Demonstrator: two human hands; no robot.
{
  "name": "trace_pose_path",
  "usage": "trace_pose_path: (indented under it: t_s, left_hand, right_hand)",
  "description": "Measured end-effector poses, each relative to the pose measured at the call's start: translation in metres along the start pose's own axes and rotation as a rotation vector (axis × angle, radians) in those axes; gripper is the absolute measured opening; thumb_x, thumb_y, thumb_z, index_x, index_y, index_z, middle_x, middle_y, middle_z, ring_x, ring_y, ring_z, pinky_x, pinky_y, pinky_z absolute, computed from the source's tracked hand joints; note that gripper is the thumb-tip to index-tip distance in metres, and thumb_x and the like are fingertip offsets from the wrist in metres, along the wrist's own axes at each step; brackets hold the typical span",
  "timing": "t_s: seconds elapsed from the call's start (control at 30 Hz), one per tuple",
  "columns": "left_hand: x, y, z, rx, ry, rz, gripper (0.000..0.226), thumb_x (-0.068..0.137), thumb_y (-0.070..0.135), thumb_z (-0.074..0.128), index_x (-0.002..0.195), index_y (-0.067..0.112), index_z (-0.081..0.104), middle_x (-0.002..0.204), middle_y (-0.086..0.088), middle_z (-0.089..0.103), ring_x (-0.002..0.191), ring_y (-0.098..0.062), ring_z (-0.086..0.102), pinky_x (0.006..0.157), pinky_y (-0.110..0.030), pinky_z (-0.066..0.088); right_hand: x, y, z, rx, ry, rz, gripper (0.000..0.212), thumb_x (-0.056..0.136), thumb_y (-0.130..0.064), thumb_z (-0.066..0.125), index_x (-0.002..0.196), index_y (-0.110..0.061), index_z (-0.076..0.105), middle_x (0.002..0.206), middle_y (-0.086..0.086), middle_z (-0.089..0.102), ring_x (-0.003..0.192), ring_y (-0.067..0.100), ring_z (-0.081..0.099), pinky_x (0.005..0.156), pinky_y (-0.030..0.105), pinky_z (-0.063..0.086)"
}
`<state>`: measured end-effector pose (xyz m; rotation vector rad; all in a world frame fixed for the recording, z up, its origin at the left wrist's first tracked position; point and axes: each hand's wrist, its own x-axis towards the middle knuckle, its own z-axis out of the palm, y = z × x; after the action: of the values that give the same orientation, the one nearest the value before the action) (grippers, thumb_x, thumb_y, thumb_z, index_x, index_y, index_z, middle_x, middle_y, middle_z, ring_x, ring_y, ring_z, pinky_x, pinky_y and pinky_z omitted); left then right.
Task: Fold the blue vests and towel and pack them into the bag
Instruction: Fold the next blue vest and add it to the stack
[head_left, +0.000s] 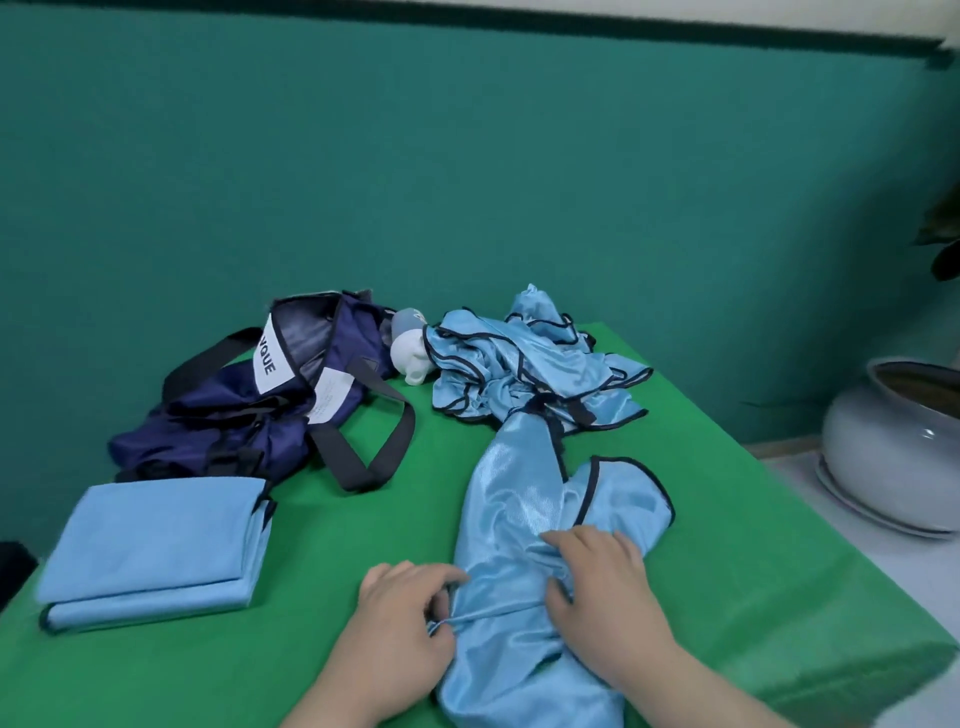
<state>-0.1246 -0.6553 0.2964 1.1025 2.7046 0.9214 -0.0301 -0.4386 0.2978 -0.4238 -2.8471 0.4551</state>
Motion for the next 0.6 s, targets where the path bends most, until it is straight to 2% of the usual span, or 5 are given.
trace_pose_path:
  t_s: [0.17,0.3,0.37,0.47,0.6]
  left_hand:
    - [-0.054,0.009,-0.008,-0.120,0.071,-0.050,0.029,0.073,0.054,0.053,0.102,0.053,0.060,0.090,0.017,0.062,0.094,0.002,0.047,0.092,-0.010,0.029]
    - [-0.070,0.017,-0.012,-0.118,0.170,-0.138,0.022,0.081,0.042,0.065,0.099,0.053,0.059,0.081,0.013,0.061,0.092,0.001,0.048,0.093,-0.023,0.035]
    - [-0.072,0.021,-0.013,-0.119,0.191,-0.177,0.019,0.077,0.045,0.062,0.094,0.052,0.059,0.083,0.017,0.062,0.091,0.001,0.053,0.096,-0.031,0.038]
    - [-0.069,0.022,-0.014,-0.151,0.204,-0.244,0.017,0.075,0.047,0.059,0.091,0.053,0.059,0.089,0.023,0.061,0.086,-0.001,0.057,0.094,-0.040,0.046]
    - [-0.061,0.022,-0.011,-0.129,0.228,-0.276,0.021,0.087,0.038,0.066,0.101,0.050,0.055,0.083,0.018,0.062,0.079,0.000,0.057,0.095,-0.039,0.046]
  right_hand:
    - [-0.047,-0.019,-0.007,0.058,-0.069,-0.070,0.048,0.094,-0.041,0.046,0.142,-0.041,0.043,0.124,-0.025,0.044,0.124,-0.001,0.038,0.123,0.033,0.004]
    - [-0.071,-0.020,-0.011,0.086,-0.072,-0.128,0.054,0.090,-0.053,0.035,0.143,-0.041,0.042,0.123,-0.029,0.042,0.124,-0.005,0.036,0.123,0.036,0.006]
    - [-0.074,-0.017,-0.013,0.142,-0.017,-0.129,0.061,0.087,-0.058,0.029,0.141,-0.038,0.046,0.124,-0.028,0.046,0.120,-0.007,0.035,0.121,0.035,0.011]
    - [-0.073,-0.016,-0.018,0.245,0.107,-0.062,0.048,0.091,-0.051,0.041,0.134,-0.035,0.055,0.121,-0.025,0.051,0.116,-0.007,0.037,0.113,0.028,0.020]
    - [-0.063,-0.016,-0.018,0.260,0.160,0.014,0.034,0.097,-0.037,0.053,0.131,-0.035,0.057,0.121,-0.023,0.049,0.119,0.001,0.038,0.108,0.026,0.021]
